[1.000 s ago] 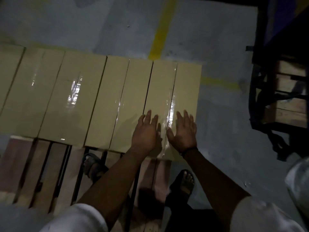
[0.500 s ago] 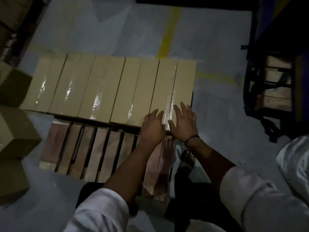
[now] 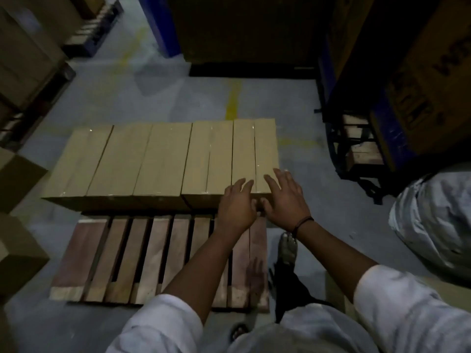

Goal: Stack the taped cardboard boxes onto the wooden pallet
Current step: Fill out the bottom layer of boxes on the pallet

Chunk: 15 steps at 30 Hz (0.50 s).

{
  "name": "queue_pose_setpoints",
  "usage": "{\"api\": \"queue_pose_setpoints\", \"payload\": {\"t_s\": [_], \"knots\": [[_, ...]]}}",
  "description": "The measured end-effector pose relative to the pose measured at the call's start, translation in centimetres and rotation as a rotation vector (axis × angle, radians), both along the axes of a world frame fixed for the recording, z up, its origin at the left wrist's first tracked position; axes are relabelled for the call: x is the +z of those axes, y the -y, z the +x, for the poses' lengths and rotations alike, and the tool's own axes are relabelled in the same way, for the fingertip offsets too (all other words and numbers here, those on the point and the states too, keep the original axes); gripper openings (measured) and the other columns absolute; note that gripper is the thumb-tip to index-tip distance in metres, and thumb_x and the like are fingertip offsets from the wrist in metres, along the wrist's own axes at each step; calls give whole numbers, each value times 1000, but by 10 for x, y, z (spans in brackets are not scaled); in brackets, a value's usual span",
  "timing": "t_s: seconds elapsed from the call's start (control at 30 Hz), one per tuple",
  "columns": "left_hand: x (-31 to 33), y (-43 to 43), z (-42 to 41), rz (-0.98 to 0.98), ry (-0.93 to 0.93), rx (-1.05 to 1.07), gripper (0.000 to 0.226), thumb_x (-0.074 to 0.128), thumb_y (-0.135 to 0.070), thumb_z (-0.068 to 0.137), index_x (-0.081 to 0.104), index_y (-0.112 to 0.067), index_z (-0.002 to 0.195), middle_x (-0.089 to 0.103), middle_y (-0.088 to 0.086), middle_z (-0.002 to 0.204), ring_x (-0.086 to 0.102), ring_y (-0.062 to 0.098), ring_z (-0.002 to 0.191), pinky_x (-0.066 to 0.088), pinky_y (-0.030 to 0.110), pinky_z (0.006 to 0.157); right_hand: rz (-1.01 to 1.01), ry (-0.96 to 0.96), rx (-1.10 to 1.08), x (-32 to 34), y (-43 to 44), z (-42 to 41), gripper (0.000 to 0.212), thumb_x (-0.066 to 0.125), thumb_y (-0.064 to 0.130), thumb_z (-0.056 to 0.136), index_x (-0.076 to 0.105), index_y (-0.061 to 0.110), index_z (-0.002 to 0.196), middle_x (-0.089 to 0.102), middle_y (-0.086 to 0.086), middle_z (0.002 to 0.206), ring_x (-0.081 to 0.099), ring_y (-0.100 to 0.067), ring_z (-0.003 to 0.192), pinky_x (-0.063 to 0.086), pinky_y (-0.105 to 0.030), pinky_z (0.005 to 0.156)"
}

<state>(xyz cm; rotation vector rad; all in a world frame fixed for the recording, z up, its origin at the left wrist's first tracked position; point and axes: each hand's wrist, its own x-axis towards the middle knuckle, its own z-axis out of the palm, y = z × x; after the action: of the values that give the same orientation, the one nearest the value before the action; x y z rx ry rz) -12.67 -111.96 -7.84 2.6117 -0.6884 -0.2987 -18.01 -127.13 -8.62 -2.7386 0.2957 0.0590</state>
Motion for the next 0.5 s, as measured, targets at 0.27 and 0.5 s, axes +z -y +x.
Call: {"api": "queue_pose_setpoints", "payload": {"t_s": [0.27, 0.5], "knots": [[32, -87, -73, 37, 55, -24, 57, 57, -27, 99, 39, -21, 153, 40, 4, 157, 42, 27, 137, 41, 40, 110, 9, 65, -25, 39, -88, -90, 69, 58, 41, 94, 33, 19, 154, 21, -12, 165, 19, -37, 150, 28, -55, 118], [58, -68, -110, -48, 97, -109, 59, 58, -28, 99, 39, -22, 154, 41, 3, 156, 44, 27, 135, 42, 41, 110, -57, 113, -117, 77, -67, -145, 69, 55, 41, 97, 28, 19, 157, 14, -12, 167, 14, -35, 152, 29, -54, 117]]}}
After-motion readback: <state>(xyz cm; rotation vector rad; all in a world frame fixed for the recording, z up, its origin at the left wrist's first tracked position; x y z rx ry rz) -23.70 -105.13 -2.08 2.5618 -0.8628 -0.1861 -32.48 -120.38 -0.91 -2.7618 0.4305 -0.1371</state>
